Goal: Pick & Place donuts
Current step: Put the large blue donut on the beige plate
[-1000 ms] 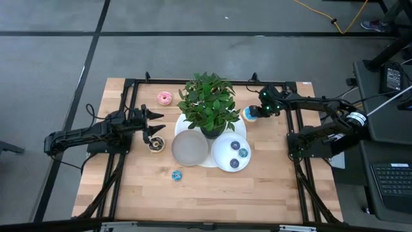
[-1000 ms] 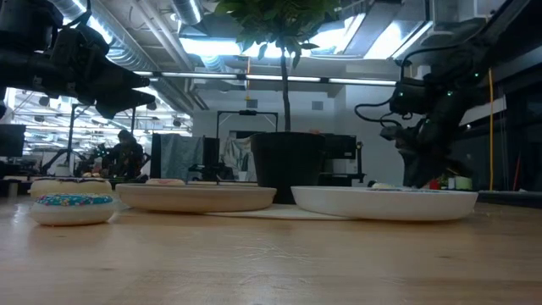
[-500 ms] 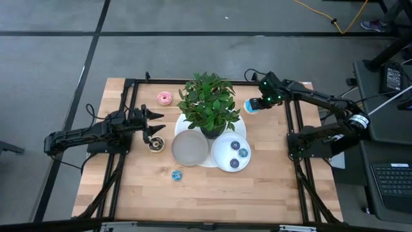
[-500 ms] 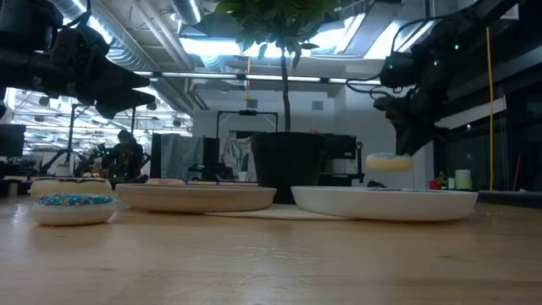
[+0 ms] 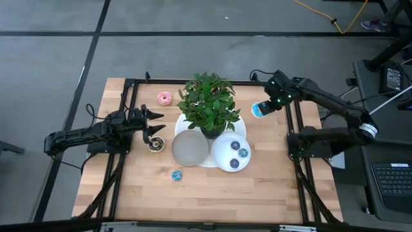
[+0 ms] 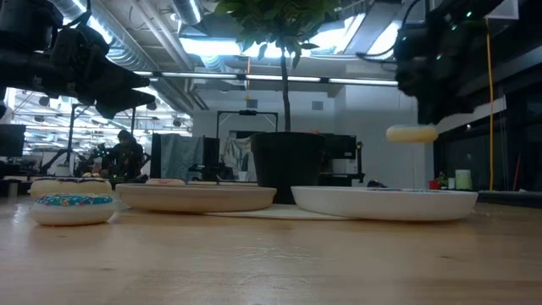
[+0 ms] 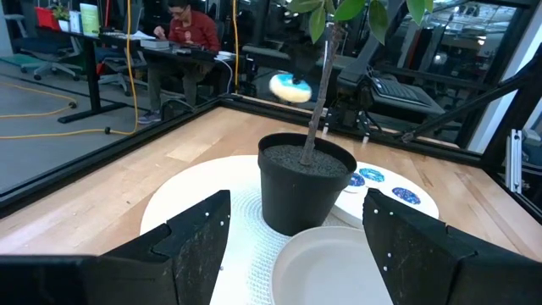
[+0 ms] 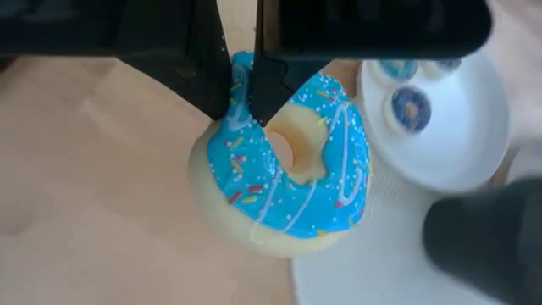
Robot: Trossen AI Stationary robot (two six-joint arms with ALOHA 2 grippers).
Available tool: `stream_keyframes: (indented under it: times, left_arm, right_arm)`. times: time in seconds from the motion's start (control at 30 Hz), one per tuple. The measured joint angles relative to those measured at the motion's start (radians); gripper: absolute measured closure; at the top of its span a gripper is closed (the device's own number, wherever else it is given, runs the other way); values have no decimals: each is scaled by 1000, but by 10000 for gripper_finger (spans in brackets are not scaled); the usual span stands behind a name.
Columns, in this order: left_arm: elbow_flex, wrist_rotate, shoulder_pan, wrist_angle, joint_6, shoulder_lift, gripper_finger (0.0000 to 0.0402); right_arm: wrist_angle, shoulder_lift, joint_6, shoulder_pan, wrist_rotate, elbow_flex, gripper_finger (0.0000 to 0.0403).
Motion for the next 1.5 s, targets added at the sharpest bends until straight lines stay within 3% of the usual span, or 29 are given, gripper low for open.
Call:
stream_keyframes:
  times: [0.23, 0.6, 1.1, 1.5]
  left_arm:
    - [0, 0, 0, 0, 0, 0, 142]
    - [0, 0, 0, 0, 0, 0, 142]
    - [0, 0, 0, 0, 0, 0, 142]
    - [0, 0, 0, 0, 0, 0, 142]
  right_arm:
    - [-122, -130, 30, 104, -5, 0, 359]
    - [-170, -269, 191, 328, -5, 0, 361]
    - [-88, -274, 454, 630, 55, 0, 377]
    - [-2, -241, 733, 890, 181, 0, 378]
